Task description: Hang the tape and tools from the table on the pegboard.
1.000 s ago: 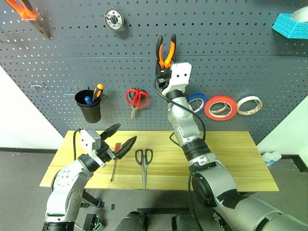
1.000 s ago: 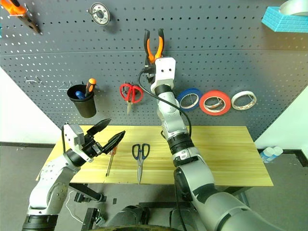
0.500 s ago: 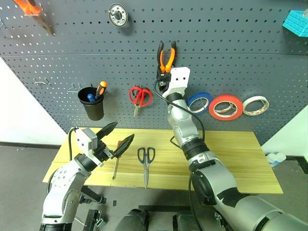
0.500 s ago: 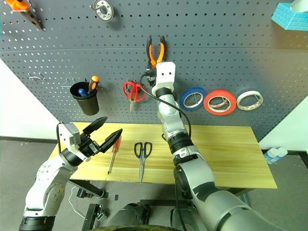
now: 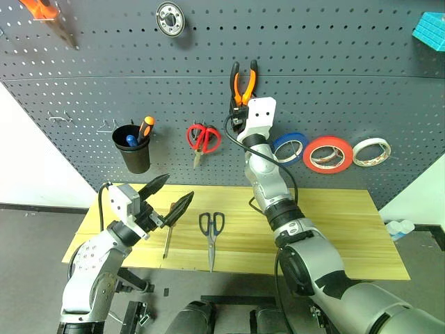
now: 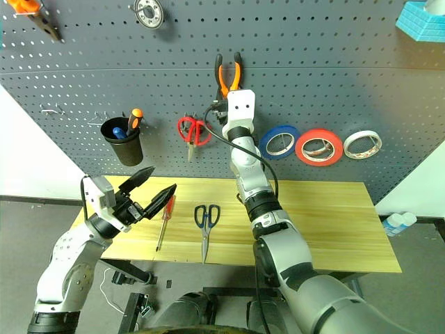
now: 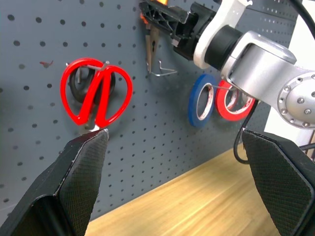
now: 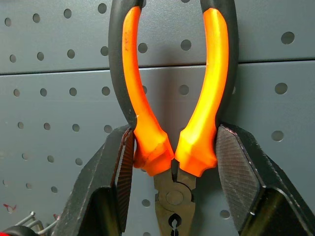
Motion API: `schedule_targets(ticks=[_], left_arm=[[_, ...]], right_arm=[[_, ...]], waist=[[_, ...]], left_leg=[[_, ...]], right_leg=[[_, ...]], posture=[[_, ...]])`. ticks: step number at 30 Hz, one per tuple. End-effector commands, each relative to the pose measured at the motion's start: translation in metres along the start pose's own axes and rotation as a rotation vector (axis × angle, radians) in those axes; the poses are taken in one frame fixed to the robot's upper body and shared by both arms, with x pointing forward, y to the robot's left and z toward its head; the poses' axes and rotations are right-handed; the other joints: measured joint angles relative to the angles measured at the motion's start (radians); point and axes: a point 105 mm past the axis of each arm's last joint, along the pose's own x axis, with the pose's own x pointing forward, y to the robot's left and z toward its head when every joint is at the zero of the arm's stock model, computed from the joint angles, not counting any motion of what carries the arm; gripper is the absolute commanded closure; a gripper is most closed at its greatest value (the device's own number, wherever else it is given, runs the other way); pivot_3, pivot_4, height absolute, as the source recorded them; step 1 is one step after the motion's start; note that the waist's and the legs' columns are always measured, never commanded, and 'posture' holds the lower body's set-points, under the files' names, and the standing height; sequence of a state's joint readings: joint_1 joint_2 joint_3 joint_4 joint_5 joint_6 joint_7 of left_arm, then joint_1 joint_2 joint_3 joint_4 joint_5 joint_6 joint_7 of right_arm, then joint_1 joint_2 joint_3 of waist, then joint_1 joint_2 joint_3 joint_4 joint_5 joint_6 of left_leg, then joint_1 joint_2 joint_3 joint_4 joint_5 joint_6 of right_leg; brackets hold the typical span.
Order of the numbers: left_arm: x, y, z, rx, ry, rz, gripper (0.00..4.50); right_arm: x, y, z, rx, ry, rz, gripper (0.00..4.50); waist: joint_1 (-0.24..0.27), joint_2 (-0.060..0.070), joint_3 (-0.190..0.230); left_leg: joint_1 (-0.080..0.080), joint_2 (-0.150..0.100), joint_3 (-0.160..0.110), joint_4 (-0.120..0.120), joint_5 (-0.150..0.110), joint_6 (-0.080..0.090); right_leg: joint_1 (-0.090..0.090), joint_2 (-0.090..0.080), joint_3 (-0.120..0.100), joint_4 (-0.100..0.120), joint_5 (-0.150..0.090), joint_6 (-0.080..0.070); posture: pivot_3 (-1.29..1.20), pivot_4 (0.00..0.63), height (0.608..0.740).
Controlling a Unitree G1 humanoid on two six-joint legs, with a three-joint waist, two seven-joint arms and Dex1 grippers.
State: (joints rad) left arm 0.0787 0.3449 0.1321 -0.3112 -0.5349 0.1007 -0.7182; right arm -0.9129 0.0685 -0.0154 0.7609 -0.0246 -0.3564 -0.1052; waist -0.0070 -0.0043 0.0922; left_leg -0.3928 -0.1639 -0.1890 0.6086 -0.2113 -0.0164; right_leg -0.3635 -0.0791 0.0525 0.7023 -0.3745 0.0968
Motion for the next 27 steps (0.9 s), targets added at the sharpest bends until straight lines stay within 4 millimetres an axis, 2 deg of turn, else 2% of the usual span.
schedule_targets(ticks=[1,4,9,21,27], left_arm=[[0.003,0.002,0.007,0.017,-0.037,-0.009,0.0],[0.005,0.005,0.011,0.015,-0.064,-0.006,0.0],[0.005,0.011,0.031,-0.034,-0.207,0.053,0.0],[-0.003,0.016,0.039,0.004,-0.288,0.125,0.0],[-0.005,0.017,0.04,0.012,-0.295,0.134,0.0]], right_arm=[[0.011,-0.002,0.031,-0.012,-0.101,-0.009,2.39],[0.013,-0.003,0.036,-0.02,-0.108,-0.014,2.39],[0.014,-0.002,0.04,-0.04,-0.108,-0.008,2.39],[0.019,-0.007,0.04,-0.064,-0.092,-0.012,2.39],[0.017,-0.009,0.033,-0.072,-0.066,-0.017,2.39]], waist=[[0.001,0.0,0.0],[0.001,0.0,0.0],[-0.003,0.0,-0.001],[-0.007,-0.001,-0.001],[-0.006,-0.001,-0.001]], left_leg=[[0.0,0.0,0.0,0.0,0.0,0.0],[0.0,0.0,0.0,0.0,0.0,0.0],[0.0,0.0,0.0,0.0,0.0,0.0],[0.0,0.0,0.0,0.0,0.0,-0.001],[0.0,0.0,0.0,0.001,0.0,-0.001]], right_leg=[[0.0,0.0,0.0,0.0,0.0,0.0],[0.0,0.0,0.0,0.0,0.0,0.0],[0.0,0.0,0.0,0.0,0.0,0.0],[0.0,0.0,0.0,0.0,0.0,0.0],[0.0,0.0,0.0,0.0,0.001,0.0]], posture=[[0.09,0.073,0.718],[0.08,0.058,0.718],[0.07,0.048,0.718],[0.08,0.047,0.718],[0.08,0.053,0.718]])
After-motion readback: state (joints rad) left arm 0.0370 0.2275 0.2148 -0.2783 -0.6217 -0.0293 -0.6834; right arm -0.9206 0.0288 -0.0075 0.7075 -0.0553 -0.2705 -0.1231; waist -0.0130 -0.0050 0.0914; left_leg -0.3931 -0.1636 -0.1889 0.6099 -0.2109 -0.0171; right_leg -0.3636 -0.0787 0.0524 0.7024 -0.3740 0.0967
